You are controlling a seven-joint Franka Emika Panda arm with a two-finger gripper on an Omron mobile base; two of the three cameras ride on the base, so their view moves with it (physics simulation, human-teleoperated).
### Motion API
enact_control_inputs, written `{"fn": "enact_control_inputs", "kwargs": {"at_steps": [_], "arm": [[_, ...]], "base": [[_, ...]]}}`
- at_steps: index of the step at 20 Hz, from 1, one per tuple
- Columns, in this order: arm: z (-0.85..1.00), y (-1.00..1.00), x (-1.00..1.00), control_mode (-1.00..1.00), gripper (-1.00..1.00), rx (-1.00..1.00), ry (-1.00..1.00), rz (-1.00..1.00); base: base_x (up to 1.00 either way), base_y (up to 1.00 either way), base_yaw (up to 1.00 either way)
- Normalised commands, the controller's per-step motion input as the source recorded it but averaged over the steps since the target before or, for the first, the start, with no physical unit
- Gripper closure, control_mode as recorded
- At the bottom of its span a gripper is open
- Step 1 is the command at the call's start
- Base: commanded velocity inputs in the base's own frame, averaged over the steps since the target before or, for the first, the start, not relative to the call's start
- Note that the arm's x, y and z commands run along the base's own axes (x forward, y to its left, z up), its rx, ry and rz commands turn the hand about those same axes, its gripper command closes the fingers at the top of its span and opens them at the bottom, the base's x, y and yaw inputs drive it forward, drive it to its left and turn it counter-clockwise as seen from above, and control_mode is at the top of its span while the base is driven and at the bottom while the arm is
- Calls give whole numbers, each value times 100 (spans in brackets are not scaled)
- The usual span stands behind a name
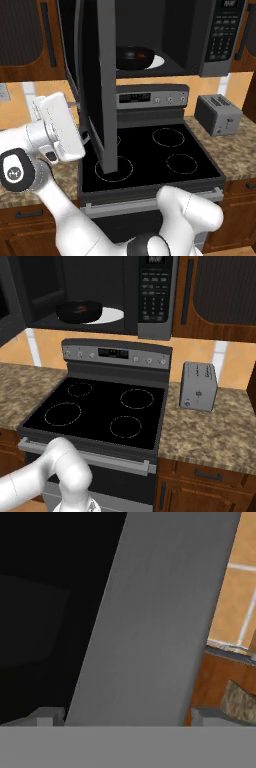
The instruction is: Pick the bell pepper from the sink and place it in the bowl. Then pick the bowl and place it in the microwave. Then close the microwave door and press the start button.
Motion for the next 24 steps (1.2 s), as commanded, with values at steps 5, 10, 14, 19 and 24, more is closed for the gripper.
{"fn": "enact_control_inputs", "kwargs": {"at_steps": [5, 10, 14, 19, 24], "arm": [[21, -99, -17, -100, -100, 26, -13, 23], [18, -96, 0, -100, -100, 22, -11, 34], [8, -94, 7, -100, -100, 19, -9, 41], [0, -63, 44, -100, -100, 11, -1, 52], [0, -16, 82, -100, -100, 11, 0, 52]], "base": [[0, 0, 0], [0, 0, 0], [0, 0, 0], [0, 0, 0], [0, 0, 0]]}}
